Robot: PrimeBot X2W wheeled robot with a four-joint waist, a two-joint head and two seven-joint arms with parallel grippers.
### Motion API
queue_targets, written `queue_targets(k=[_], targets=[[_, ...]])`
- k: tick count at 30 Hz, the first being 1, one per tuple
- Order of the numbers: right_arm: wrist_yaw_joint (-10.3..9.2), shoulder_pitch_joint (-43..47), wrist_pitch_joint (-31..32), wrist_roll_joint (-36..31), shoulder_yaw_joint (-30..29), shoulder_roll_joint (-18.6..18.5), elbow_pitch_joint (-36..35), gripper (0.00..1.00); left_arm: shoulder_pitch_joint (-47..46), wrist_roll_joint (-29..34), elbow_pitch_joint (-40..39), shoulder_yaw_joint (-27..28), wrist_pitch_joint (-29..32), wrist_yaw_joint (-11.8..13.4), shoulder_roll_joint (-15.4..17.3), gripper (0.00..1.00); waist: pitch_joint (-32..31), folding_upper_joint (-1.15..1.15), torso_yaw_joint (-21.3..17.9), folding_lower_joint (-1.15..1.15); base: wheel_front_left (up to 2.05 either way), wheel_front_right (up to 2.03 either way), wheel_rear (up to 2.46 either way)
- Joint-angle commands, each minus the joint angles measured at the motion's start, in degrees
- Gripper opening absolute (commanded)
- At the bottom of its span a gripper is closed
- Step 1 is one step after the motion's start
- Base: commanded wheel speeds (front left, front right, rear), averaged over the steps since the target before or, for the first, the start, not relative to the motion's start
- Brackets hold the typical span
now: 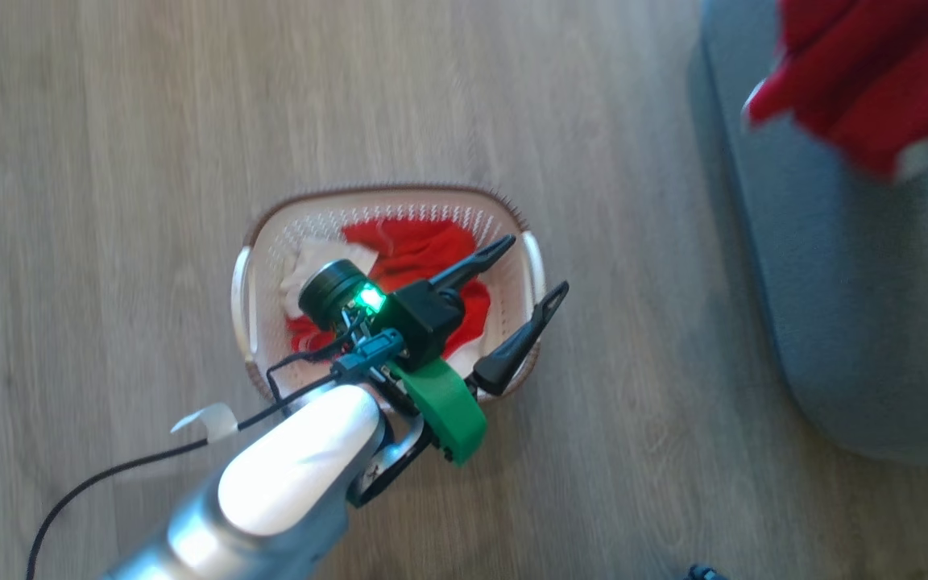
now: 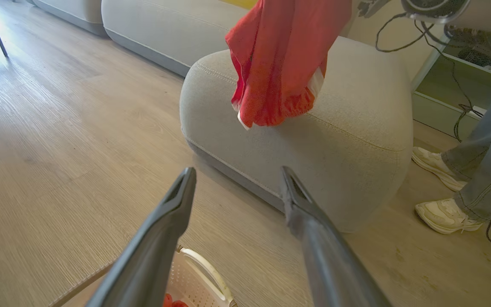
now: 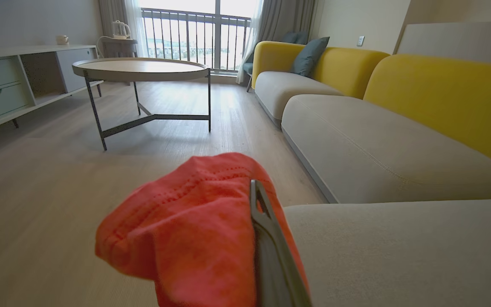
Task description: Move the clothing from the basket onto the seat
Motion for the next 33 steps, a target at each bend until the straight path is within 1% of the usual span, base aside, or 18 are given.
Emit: queue_targets(k=[1,7,11,16,21,26,28,30,33], targets=[[0.40,-2.29,0.61,0.45,-0.76,-2.24,-0.56,0.00,-2.09,0.14,-1.31,2.02,-0.49,0.04,-0.45,1.00,3.93,0.00,2.84,-0.01,0.00,0.00,0.00],[0.40,-15.08,3.17,0.98,-8.51,-6.90,5.77,0.00,-1.92,-0.05,-0.18,2.95,-1.31,0.66,-1.57,1.00,7.72,0.00,6.31,-0.01,0.00,0.00,0.00],[0.40,-21.85,4.89,-0.40,-14.06,-10.12,10.37,0.00,-0.40,-0.93,0.10,4.00,-1.70,0.85,-2.21,1.00,8.31,0.00,8.79,-0.01,0.00,0.00,0.00],[0.40,-29.38,6.77,-3.64,-19.49,-14.62,16.07,0.00,1.34,-1.16,-0.35,5.28,-1.92,0.95,-2.70,1.00,9.17,0.00,10.98,-0.01,0.00,0.00,0.00],[0.40,-35.19,7.83,-6.67,-25.62,-19.36,20.55,0.00,2.67,-0.93,-1.72,6.77,-1.97,1.43,-2.39,1.00,11.52,0.00,11.73,-0.01,0.00,0.00,0.00],[0.40,-39.32,7.07,-12.37,-32.97,-23.49,25.47,0.00,4.34,-1.23,-2.94,8.47,-1.98,1.88,-0.55,1.00,14.56,0.00,11.04,-0.01,0.00,0.00,0.00],[0.40,-39.80,6.93,-15.05,-35.69,-24.40,27.60,0.00,4.59,-1.36,-3.74,9.56,-1.98,2.39,0.27,1.00,16.37,0.00,10.55,-0.01,0.00,0.00,0.00],[0.40,-39.01,6.25,-17.53,-38.78,-24.52,30.43,0.00,4.82,-1.29,-4.43,10.09,-1.99,2.74,0.90,1.00,17.68,0.00,10.12,-0.01,0.00,0.00,0.00],[0.40,-36.43,4.40,-20.87,-43.25,-23.06,35.00,0.00,4.96,-0.84,-5.29,10.03,-1.69,3.16,1.73,1.00,19.51,0.00,9.48,-0.01,0.00,0.00,0.00]])
